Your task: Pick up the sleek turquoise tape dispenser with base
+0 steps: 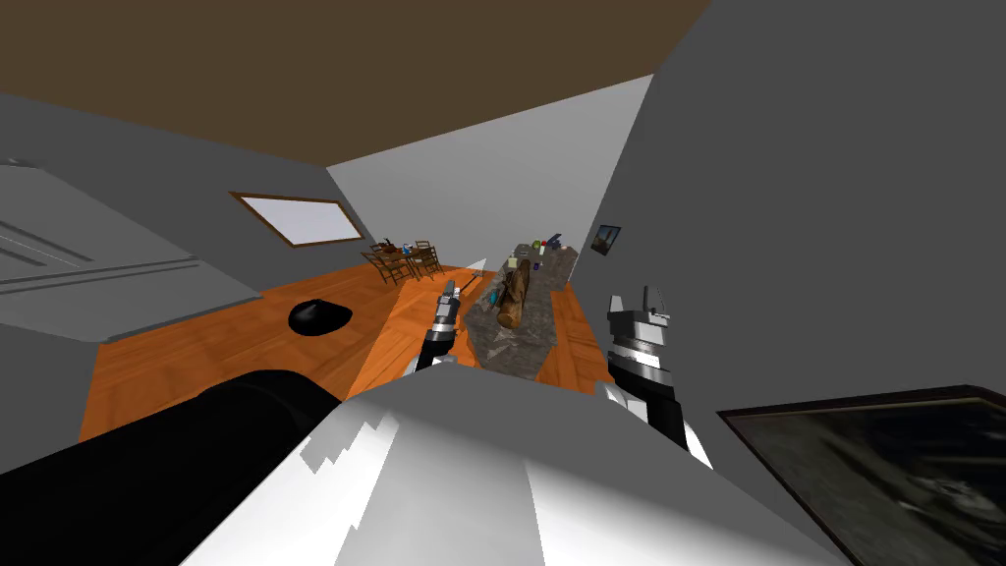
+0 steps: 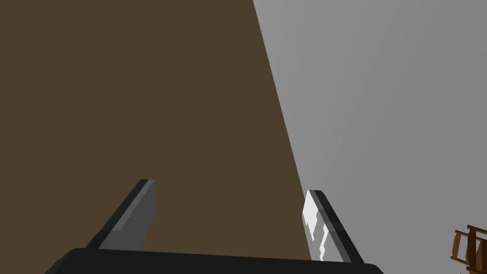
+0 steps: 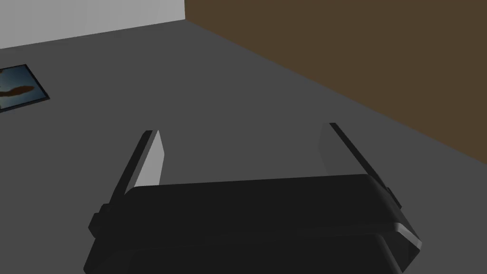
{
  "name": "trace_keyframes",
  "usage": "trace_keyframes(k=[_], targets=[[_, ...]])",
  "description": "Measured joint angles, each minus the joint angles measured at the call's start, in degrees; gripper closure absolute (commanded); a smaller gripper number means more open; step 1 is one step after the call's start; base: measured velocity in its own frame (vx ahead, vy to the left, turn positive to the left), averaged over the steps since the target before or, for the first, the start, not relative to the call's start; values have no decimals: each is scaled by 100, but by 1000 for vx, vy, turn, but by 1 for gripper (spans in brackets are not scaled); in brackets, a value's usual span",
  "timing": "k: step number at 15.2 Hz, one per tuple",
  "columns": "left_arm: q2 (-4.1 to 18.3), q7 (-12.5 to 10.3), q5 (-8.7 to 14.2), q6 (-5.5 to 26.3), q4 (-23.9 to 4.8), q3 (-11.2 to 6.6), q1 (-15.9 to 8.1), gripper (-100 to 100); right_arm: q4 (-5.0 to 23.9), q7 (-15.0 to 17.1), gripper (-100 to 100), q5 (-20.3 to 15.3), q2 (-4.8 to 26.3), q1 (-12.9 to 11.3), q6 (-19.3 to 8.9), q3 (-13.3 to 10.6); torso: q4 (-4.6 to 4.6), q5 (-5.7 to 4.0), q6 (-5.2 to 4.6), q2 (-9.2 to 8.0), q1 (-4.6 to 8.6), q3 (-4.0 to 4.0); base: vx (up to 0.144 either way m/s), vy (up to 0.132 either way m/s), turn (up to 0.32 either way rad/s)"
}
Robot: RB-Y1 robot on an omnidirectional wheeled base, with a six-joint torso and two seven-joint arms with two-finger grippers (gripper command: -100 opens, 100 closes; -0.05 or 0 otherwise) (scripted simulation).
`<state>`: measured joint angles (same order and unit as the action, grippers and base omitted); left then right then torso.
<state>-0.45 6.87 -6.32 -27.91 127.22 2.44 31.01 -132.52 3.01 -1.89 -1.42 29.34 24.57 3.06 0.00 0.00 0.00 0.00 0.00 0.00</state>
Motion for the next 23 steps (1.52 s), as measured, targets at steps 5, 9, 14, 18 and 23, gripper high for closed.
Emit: trace_keyframes(k=[5, 9, 14, 18, 23], targets=[[500, -190, 53, -6, -93, 13, 35, -100, 0, 0, 0, 0, 0, 0, 0, 0, 0, 4, -1, -2, -20, -1, -1, 39, -121], [956, -437, 125, -8, -179, 15, 101, -100, 0, 0, 0, 0, 1, 0, 0, 0, 0, 6, -1, -2, -26, -1, -5, 51, -165], [1555, -804, 225, -18, -327, 25, 177, -100, 0, 0, 0, 0, 1, 0, 0, 1, 0, 6, 0, 2, -28, 1, -1, 56, -157], [1991, -1068, 298, -26, -470, 39, 222, -100, 0, 0, 0, 0, 1, -1, 0, 0, 0, 5, -3, 0, -26, 0, -7, 51, -169], [2546, -1430, 395, -14, -588, 46, 294, -100, 0, 0, 0, 0, 1, 0, 0, 1, 0, 6, 0, 0, -25, 0, -11, 50, -168]])
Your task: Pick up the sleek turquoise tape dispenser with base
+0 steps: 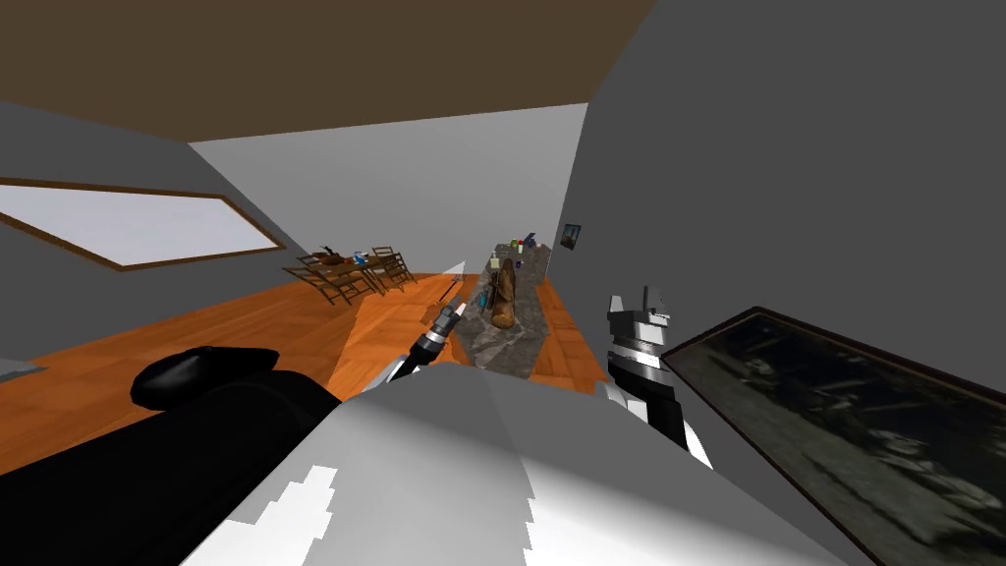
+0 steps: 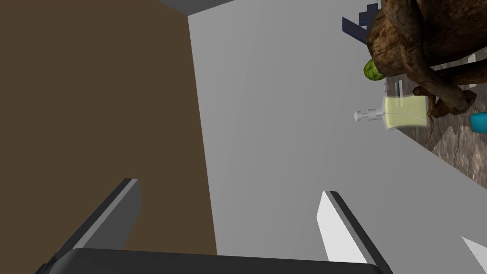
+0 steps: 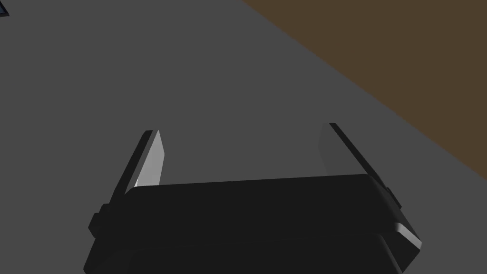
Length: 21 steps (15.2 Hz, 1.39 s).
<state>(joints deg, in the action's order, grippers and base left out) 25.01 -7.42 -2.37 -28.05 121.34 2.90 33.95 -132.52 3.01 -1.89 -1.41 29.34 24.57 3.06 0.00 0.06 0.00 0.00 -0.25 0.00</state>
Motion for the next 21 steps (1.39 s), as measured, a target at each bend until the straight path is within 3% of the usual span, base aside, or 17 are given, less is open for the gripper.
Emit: trace_keyframes(k=[21], targets=[[2507, -1824, 462, 33, -746, 129, 405, -100, 0, 0, 0, 0, 0, 0, 0, 0, 0, 1, 0, 1, -5, 1, -19, 57, -204]])
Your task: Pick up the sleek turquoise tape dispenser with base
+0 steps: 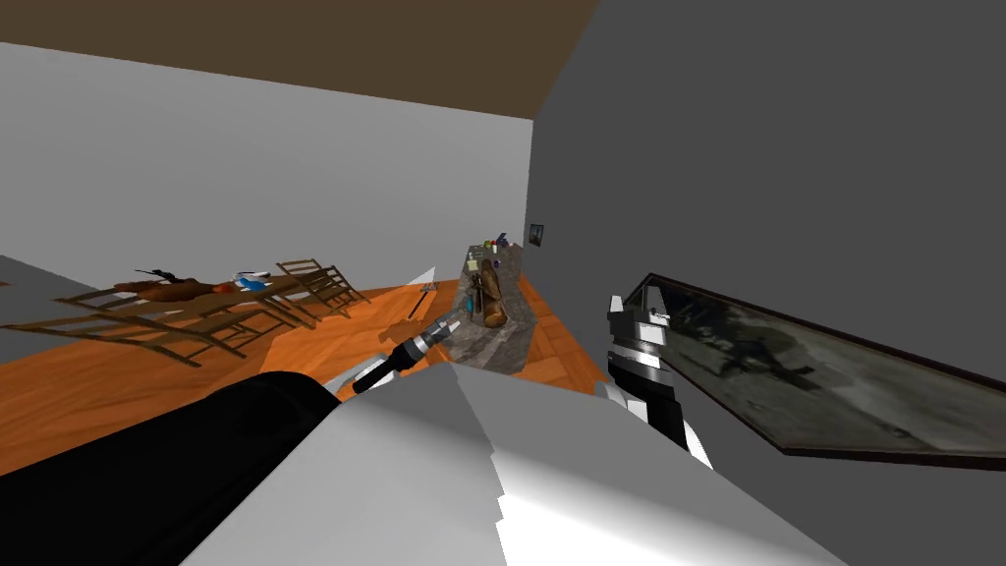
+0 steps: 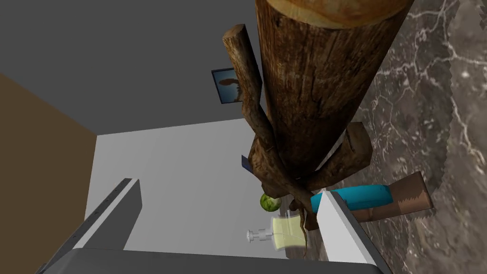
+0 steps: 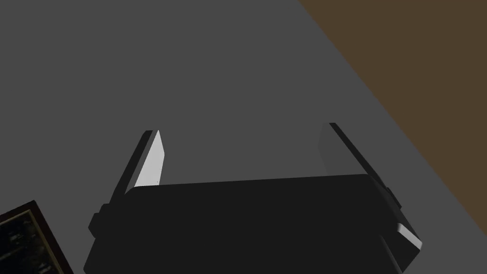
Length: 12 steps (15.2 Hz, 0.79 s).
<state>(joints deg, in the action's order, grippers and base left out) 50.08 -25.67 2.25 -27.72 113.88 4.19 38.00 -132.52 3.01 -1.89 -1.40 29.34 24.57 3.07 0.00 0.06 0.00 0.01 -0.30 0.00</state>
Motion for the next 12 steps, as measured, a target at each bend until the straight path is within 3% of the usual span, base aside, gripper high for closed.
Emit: trace_keyframes(k=[12], targets=[[1449, -1148, 259, 78, -449, 134, 271, -100, 0, 0, 0, 0, 0, 0, 0, 0, 1, 0, -1, -1, 1, -1, -43, 54, -221]])
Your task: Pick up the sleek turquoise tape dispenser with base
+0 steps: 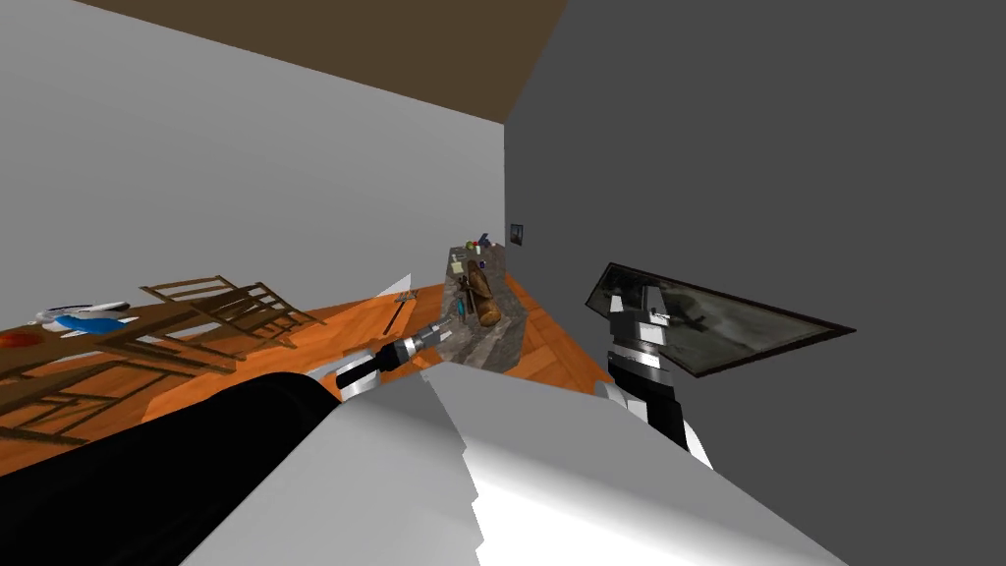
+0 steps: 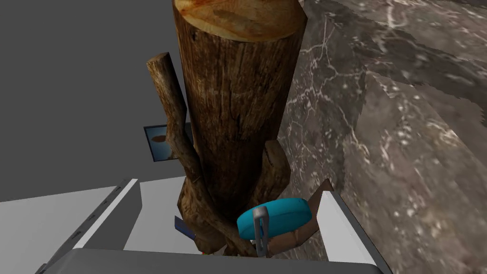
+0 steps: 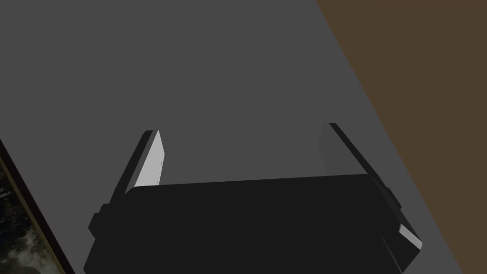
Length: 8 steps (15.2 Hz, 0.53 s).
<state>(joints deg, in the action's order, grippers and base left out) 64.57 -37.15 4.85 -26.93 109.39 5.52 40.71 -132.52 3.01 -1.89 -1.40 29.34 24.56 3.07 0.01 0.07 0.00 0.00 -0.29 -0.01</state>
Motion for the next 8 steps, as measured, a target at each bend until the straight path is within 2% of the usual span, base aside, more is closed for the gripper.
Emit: trace_keyframes(k=[4, 8], targets=[[478, -404, 92, 42, -184, 72, 57, -100, 0, 0, 0, 0, 0, -1, 0, 0, -1, 0, -3, 2, -2, 2, -45, 53, -219], [955, -784, 183, 45, -295, 64, 253, -100, 0, 0, 0, 0, 0, -1, 0, 0, -1, 0, -3, 3, -3, 2, -41, 48, -203]])
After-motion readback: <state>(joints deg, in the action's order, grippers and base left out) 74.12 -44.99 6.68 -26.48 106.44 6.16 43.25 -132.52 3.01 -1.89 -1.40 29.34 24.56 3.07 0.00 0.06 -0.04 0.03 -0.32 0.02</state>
